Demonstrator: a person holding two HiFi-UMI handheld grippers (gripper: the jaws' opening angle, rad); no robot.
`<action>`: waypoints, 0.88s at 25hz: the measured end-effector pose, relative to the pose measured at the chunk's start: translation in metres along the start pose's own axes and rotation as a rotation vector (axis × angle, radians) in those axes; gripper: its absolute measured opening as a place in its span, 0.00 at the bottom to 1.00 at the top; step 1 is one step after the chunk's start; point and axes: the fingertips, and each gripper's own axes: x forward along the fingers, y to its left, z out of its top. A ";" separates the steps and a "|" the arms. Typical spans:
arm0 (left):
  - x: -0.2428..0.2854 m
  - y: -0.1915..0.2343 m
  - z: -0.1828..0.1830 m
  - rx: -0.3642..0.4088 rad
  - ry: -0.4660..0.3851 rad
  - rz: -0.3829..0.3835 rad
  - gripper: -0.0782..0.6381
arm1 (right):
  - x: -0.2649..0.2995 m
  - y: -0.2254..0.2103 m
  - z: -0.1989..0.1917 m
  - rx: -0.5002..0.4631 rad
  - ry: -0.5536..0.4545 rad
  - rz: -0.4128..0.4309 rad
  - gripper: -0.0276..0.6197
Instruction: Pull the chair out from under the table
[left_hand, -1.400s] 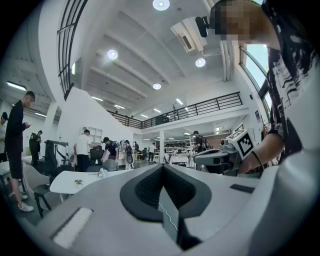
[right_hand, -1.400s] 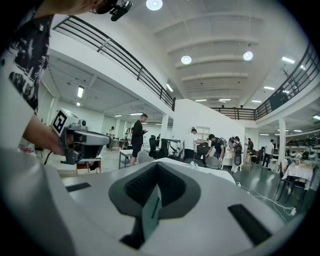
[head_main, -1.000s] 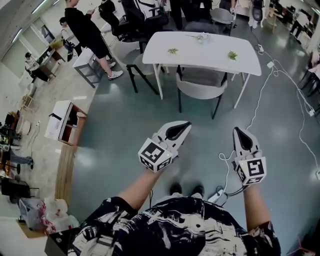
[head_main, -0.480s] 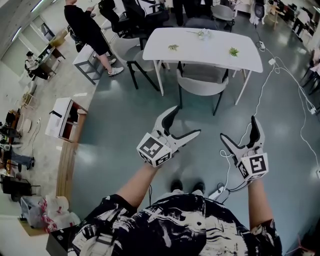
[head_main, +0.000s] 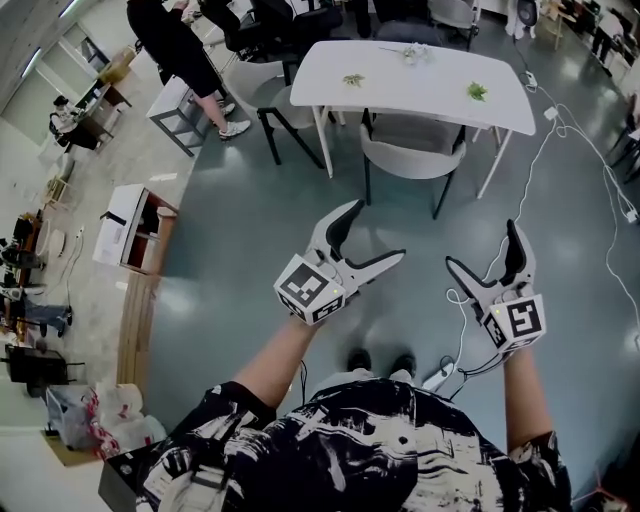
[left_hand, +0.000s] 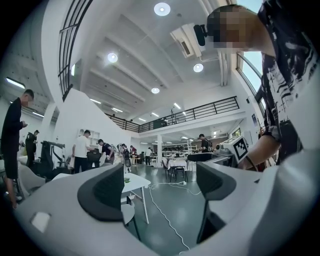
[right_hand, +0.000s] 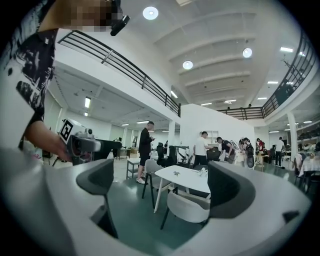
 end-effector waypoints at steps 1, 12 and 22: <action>-0.002 0.004 -0.002 -0.002 0.002 -0.003 0.71 | 0.005 0.000 0.000 0.003 -0.001 -0.003 0.87; 0.014 0.054 -0.021 -0.006 0.004 -0.062 0.71 | 0.049 0.000 -0.005 -0.032 0.014 -0.036 0.87; 0.116 0.125 -0.039 0.011 0.051 -0.039 0.71 | 0.132 -0.112 -0.033 -0.040 0.017 0.004 0.87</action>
